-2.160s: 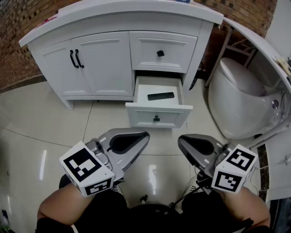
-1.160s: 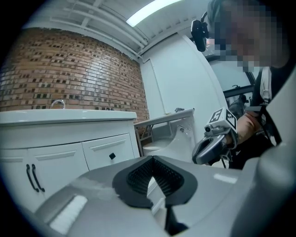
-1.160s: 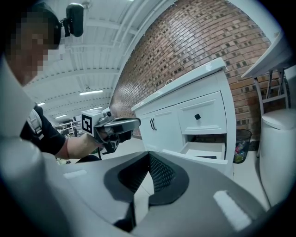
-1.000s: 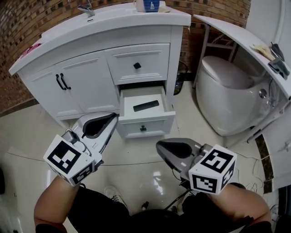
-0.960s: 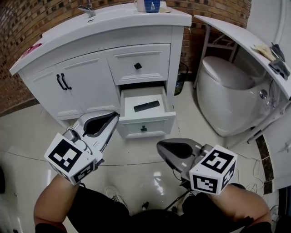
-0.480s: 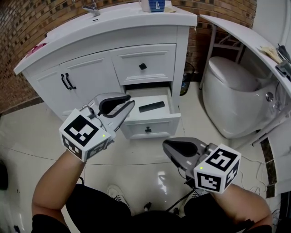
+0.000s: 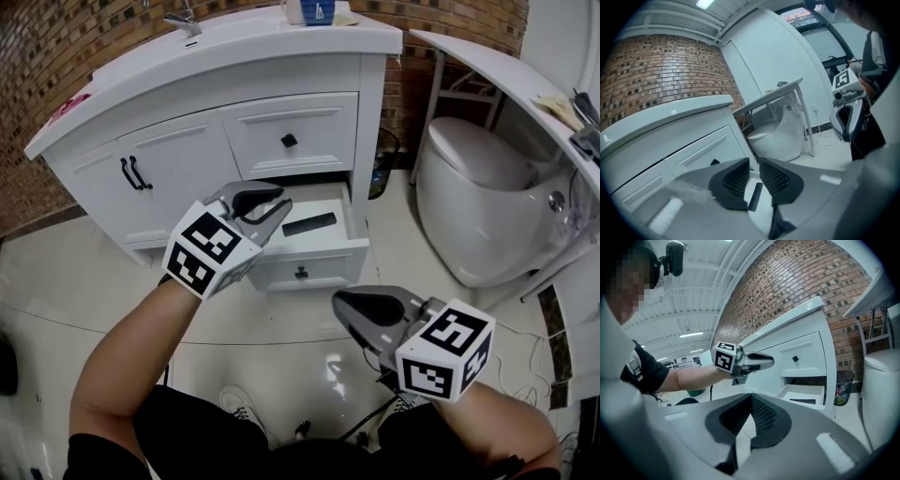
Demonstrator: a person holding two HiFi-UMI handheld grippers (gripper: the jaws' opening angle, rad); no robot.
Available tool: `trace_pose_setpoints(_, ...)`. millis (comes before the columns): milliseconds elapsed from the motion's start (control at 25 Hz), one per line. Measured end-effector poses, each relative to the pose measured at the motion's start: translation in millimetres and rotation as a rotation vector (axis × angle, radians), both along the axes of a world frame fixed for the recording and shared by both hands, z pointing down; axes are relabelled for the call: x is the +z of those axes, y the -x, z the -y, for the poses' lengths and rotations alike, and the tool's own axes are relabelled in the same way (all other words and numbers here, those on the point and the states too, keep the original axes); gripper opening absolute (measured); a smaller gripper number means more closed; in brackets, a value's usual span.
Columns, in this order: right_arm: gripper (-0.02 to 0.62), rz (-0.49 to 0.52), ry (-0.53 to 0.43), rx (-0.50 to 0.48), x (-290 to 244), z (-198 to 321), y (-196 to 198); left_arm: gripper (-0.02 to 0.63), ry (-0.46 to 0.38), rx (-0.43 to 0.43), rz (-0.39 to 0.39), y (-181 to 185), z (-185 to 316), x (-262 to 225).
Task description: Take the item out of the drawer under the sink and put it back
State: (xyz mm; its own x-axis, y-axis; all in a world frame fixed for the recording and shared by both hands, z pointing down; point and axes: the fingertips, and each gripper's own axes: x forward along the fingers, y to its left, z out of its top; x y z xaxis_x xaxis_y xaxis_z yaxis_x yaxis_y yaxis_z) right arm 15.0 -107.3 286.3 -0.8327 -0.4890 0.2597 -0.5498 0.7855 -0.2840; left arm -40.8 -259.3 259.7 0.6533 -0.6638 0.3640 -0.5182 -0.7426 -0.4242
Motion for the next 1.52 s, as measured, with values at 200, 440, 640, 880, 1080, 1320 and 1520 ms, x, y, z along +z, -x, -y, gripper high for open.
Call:
trace_pose_setpoints(200, 0.003, -0.005, 0.005, -0.007, 2, 3, 0, 0.089, 0.016, 0.008, 0.127, -7, 32, 30)
trace_pose_setpoints(440, 0.003, 0.003, 0.016, -0.033, 4, 3, 3, 0.089, 0.107, 0.014, 0.257, -13, 74, 89)
trace_pose_setpoints(640, 0.002, -0.001, 0.028, -0.059, 7, 3, 5, 0.089, 0.125, 0.089, 0.297, -26, 92, 115)
trace_pose_setpoints(880, 0.003, 0.004, 0.050, -0.071, 11, 7, 5, 0.129, 0.248, 0.076, 0.355, -21, 118, 160)
trace_pose_setpoints(1080, 0.003, 0.012, 0.061, -0.067, 13, 14, 0, 0.153, 0.318, 0.075, 0.396, -15, 136, 192)
trace_pose_setpoints(1320, 0.003, 0.017, 0.091, -0.062, 18, 20, -6, 0.192, 0.397, 0.130, 0.367, -33, 139, 221)
trace_pose_setpoints(1520, 0.002, 0.010, 0.109, -0.066, 26, 25, -4, 0.206, 0.430, 0.169, 0.422, -38, 146, 245)
